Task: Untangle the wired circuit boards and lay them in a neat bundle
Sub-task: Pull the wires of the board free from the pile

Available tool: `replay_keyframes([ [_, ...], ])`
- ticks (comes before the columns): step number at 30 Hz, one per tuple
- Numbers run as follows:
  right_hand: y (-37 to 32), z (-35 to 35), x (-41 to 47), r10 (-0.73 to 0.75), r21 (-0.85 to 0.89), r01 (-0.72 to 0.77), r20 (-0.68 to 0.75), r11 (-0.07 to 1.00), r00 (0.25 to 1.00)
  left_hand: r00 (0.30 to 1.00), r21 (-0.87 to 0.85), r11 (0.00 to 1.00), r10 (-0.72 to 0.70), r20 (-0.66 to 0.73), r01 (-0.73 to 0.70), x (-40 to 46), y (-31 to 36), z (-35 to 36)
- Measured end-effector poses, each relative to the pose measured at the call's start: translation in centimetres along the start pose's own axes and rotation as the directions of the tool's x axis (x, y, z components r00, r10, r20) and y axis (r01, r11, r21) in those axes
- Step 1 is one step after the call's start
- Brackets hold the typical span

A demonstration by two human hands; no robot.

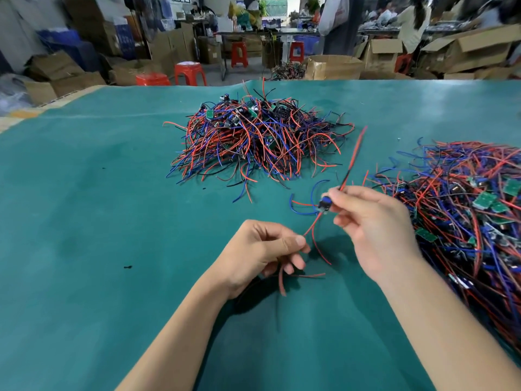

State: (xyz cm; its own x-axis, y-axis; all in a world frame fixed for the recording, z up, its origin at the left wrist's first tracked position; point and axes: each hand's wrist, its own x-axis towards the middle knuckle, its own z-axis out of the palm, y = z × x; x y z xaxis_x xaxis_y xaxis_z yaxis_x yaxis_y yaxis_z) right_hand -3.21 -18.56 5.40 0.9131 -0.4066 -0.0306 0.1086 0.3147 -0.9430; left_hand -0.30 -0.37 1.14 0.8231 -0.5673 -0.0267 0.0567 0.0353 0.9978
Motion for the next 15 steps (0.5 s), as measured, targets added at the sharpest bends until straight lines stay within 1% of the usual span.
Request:
replay_keyframes([
  [3,-1.6,-1.3,0.7,-0.014,0.070,0.023,-0.125,0.997,0.992,0.998,0.012,1.000,0.007,0.061,-0.008,-0.1,0.2,0.0],
  [5,-3.2,-2.8,1.2,-0.066,0.131,0.097,-0.222,0.987,0.973,0.998,0.027,1.000,0.014,0.064,-0.016,-0.2,0.2,0.1],
  [6,-4.0,-3.8,1.4,-0.110,0.127,0.149,-0.272,0.981,0.956,0.999,0.030,0.999,0.022,0.049,-0.024,-0.2,0.1,0.2],
  [7,-4.8,-4.6,1.5,-0.164,0.078,0.196,-0.299,0.978,0.940,0.999,0.027,0.999,0.029,0.022,-0.030,-0.1,0.1,0.3],
  [8,-5.3,-5.2,1.6,-0.211,-0.016,0.216,-0.294,0.976,0.932,0.999,0.017,0.999,0.035,-0.010,-0.035,0.0,0.0,0.4],
  [10,-5.7,-5.8,1.7,-0.255,-0.257,0.189,-0.254,0.948,0.933,0.998,-0.012,0.999,0.041,-0.057,-0.042,0.1,-0.1,0.4],
  [11,-5.5,-6.0,1.9,-0.274,-0.389,0.169,-0.234,0.906,0.933,0.997,-0.026,0.999,0.041,-0.067,-0.043,0.1,-0.1,0.4],
  [12,-5.2,-6.0,2.0,-0.309,-0.538,0.153,-0.213,0.829,0.927,0.997,-0.035,0.999,0.039,-0.071,-0.041,0.1,-0.1,0.4],
  [14,-4.7,-5.7,1.9,-0.413,-0.801,0.141,-0.141,0.582,0.900,0.997,-0.044,0.998,0.031,-0.074,-0.034,0.1,-0.1,0.3],
  [15,-4.6,-5.5,1.8,-0.475,-0.868,0.151,-0.106,0.472,0.874,0.997,-0.049,0.998,0.027,-0.078,-0.031,0.2,-0.1,0.3],
])
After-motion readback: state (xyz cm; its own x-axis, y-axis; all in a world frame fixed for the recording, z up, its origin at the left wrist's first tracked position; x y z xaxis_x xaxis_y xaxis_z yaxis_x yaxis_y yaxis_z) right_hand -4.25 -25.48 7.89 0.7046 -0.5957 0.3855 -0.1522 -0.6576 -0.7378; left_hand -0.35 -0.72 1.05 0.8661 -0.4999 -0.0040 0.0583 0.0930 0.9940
